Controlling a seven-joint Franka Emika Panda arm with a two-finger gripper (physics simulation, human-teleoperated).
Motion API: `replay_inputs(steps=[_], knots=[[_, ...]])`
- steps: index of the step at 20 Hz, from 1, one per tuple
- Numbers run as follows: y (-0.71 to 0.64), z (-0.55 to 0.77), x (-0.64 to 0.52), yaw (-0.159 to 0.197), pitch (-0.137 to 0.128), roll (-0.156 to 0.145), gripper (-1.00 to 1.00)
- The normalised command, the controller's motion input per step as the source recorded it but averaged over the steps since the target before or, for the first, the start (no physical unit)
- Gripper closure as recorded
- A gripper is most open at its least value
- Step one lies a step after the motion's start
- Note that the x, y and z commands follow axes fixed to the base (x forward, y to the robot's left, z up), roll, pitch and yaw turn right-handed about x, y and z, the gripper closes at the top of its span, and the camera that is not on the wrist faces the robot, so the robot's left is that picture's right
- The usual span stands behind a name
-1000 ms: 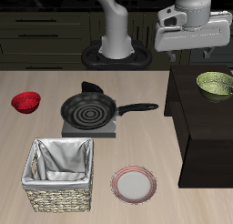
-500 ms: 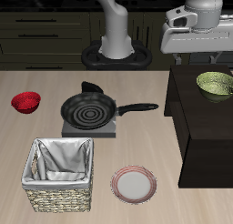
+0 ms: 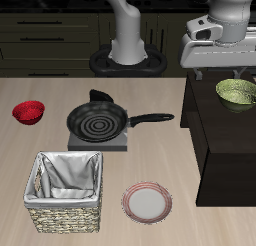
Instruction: Place the green bowl on the plate
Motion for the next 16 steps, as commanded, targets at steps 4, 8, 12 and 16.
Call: replay_inputs(steps=[4, 8, 12, 16], knots=[[-0.04, -0.29, 0.1, 0.017, 0.043, -0.013, -1.0], [-0.02, -0.28, 0.02, 0.01, 0.044, 0.012, -1.0], [-0.02, -0.32, -0.03, 0.025, 0.055, 0.025, -1.0], [0.01, -0.27, -0.05, 0.038, 0.053, 0.03, -1.0]])
